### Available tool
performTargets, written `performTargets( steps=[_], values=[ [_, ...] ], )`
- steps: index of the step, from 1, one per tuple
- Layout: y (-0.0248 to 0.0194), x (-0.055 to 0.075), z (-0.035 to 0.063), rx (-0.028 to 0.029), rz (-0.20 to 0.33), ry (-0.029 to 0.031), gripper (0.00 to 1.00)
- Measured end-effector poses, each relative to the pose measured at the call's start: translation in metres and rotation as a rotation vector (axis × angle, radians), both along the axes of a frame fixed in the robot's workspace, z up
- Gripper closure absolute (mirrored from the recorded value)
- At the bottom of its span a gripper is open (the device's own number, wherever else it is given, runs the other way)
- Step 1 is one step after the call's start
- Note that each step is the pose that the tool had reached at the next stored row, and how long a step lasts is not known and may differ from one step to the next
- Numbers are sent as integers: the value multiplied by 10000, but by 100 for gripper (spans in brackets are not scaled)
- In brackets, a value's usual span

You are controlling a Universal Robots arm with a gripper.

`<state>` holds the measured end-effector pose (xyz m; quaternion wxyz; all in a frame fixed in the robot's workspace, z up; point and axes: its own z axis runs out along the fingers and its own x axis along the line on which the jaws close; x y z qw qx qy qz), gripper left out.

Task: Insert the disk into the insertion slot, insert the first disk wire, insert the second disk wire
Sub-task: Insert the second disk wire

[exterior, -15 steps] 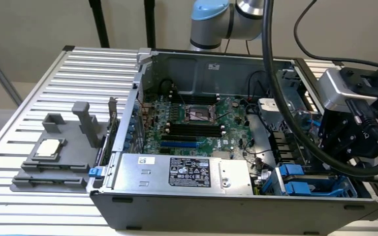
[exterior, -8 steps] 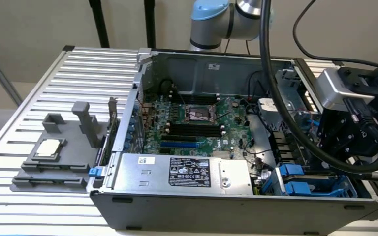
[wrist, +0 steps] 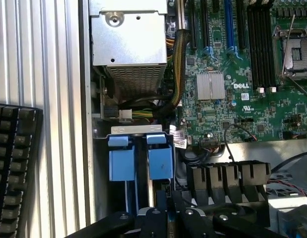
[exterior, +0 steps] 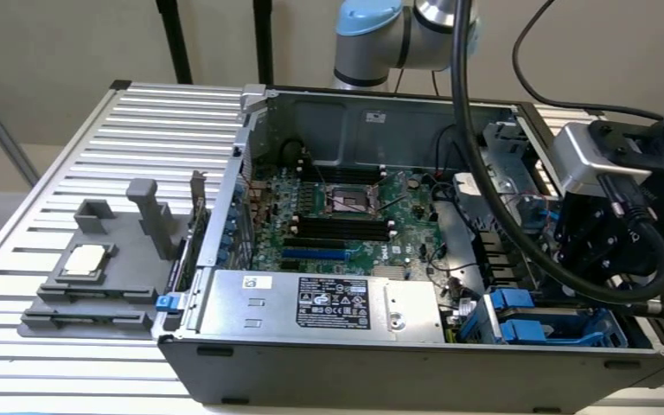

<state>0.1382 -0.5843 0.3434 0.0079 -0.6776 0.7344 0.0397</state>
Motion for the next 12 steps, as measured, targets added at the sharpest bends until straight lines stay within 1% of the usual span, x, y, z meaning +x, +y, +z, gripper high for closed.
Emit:
performTargets(
  steps=[7,8,9,11,12],
  values=[
    [3,0,-53,-40,0,-1,84],
    [3,0,-55,-41,0,-1,84],
    [4,0,-59,-29,1,-1,84],
    [3,0,-43,-20,0,2,82],
    [3,0,-10,-25,-1,3,82]
  ],
)
